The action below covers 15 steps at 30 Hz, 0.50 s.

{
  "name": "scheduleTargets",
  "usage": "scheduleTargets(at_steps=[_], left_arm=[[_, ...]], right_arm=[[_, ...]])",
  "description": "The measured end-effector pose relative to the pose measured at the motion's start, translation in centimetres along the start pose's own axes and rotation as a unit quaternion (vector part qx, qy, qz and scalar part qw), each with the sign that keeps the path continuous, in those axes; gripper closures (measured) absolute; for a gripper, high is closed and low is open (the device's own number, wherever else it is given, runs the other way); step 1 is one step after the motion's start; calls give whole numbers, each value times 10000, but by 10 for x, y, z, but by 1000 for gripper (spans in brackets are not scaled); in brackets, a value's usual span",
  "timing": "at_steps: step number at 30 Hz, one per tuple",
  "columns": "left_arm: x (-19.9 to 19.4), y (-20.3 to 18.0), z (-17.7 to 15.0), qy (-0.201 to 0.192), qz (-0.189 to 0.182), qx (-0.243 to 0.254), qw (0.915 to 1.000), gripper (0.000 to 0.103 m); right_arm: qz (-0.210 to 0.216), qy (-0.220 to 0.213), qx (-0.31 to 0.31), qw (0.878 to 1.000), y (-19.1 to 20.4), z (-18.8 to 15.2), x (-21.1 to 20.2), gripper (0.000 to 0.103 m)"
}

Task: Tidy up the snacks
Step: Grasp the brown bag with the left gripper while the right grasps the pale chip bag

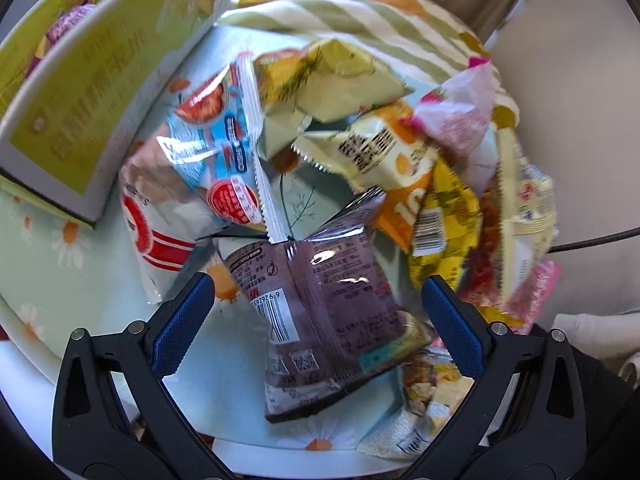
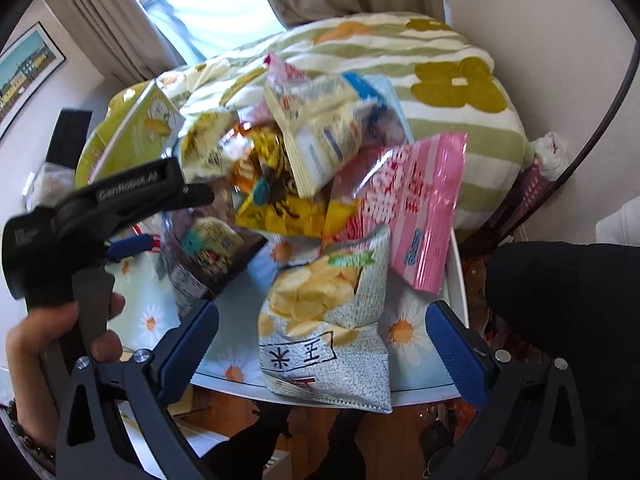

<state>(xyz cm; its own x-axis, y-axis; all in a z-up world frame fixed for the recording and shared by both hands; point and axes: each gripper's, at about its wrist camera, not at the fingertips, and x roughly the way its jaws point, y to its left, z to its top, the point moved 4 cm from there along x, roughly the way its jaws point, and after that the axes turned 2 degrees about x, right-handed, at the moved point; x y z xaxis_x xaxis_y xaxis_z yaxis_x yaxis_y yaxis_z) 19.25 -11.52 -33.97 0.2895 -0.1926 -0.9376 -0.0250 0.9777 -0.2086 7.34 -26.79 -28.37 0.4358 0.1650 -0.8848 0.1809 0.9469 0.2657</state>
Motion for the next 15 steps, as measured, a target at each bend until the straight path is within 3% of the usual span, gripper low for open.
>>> scheduleTargets(at_steps=[6,7,8,15], left_arm=[[15,4,-5,176,-89,-61,9998,24],[17,5,-5,197,-69,-39,9998,37],[19,6,-7,245,-67,11,9997,40],[15,9,-13,303,-47,277,9991,45]], right_arm=[[17,221,-105,9997,-1,-6,20,0],[34,251,-117,9996,-1,-7,23,0],[43,275,-131,9995,0,-8,25,0],[144,445,-187,9987,5,-10,41,0]])
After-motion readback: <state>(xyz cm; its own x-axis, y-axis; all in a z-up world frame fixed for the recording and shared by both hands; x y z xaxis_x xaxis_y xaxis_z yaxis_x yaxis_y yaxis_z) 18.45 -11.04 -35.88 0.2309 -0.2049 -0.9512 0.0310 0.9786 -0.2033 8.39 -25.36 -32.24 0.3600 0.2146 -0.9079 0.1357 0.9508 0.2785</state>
